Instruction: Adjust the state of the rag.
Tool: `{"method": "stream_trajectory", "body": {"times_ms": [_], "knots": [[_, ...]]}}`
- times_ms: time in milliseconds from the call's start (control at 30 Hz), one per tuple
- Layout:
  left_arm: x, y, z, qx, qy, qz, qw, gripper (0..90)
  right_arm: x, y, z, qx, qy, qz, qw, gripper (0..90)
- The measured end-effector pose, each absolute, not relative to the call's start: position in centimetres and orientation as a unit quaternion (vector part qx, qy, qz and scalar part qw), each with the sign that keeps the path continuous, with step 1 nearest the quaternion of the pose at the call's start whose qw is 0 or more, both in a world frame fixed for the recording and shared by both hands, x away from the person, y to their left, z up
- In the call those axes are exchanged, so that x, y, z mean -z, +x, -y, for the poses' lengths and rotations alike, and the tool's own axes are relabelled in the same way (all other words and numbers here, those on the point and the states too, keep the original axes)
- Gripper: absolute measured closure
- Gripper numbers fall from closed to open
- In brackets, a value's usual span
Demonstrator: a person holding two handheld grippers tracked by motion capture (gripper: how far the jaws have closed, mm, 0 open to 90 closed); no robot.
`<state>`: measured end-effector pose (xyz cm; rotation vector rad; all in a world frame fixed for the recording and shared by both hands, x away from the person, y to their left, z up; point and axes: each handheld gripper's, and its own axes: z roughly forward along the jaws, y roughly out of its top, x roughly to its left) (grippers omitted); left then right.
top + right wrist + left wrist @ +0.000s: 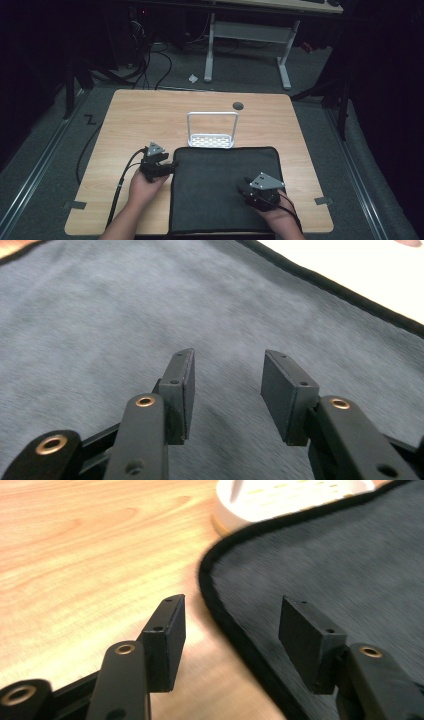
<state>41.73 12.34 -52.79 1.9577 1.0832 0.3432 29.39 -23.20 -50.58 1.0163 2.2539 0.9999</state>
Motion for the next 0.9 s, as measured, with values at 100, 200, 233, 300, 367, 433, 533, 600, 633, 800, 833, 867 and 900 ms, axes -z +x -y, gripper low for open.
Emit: {"method": "stream_trajectory", "body": {"times_ms": [100,200,233,300,367,433,533,600,633,800,833,867,900], "knots": [[52.9,42.6,-12.5,-0.122,0.771,-0.448,0.435,44.5,50.7,29.3,22.5,-0.363,0.363,-0.826,0.234,55.2],[53.0,43.3,-11.9,-0.129,0.779,-0.442,0.425,43.6,50.9,29.3,22.2,-0.360,0.359,-0.829,0.232,55.0],[53.1,43.5,-11.8,-0.130,0.779,-0.440,0.427,43.4,51.0,29.3,22.2,-0.359,0.360,-0.830,0.230,55.0],[53.1,44.1,-11.2,-0.132,0.783,-0.438,0.421,42.6,51.0,29.3,22.1,-0.361,0.360,-0.829,0.229,54.7],[53.2,44.7,-10.8,-0.131,0.783,-0.443,0.417,42.7,50.9,29.3,22.0,-0.363,0.359,-0.829,0.227,54.2],[53.3,45.2,-10.5,-0.122,0.784,-0.446,0.414,45.5,50.9,29.2,21.6,-0.365,0.356,-0.831,0.224,53.1],[53.5,45.5,-10.2,-0.110,0.780,-0.450,0.421,53.7,51.0,29.1,20.4,-0.376,0.344,-0.834,0.210,51.0],[53.6,45.5,-10.1,-0.105,0.781,-0.445,0.425,60.5,51.0,28.9,19.0,-0.383,0.334,-0.838,0.199,49.9],[53.6,45.4,-10.0,-0.108,0.784,-0.441,0.423,64.9,50.9,28.9,18.3,-0.386,0.325,-0.841,0.196,49.8],[53.7,45.0,-10.2,-0.107,0.778,-0.437,0.438,82.8,51.3,28.6,14.3,-0.383,0.282,-0.860,0.187,48.8],[53.7,44.9,-10.2,-0.107,0.780,-0.433,0.438,83.4,51.3,28.5,13.6,-0.382,0.275,-0.863,0.186,48.6],[53.6,44.9,-10.2,-0.104,0.781,-0.431,0.440,83.8,51.4,28.5,13.0,-0.383,0.269,-0.865,0.183,48.3],[53.7,44.9,-10.3,-0.103,0.779,-0.433,0.442,83.9,51.5,28.5,12.3,-0.384,0.265,-0.866,0.180,48.0]]}}
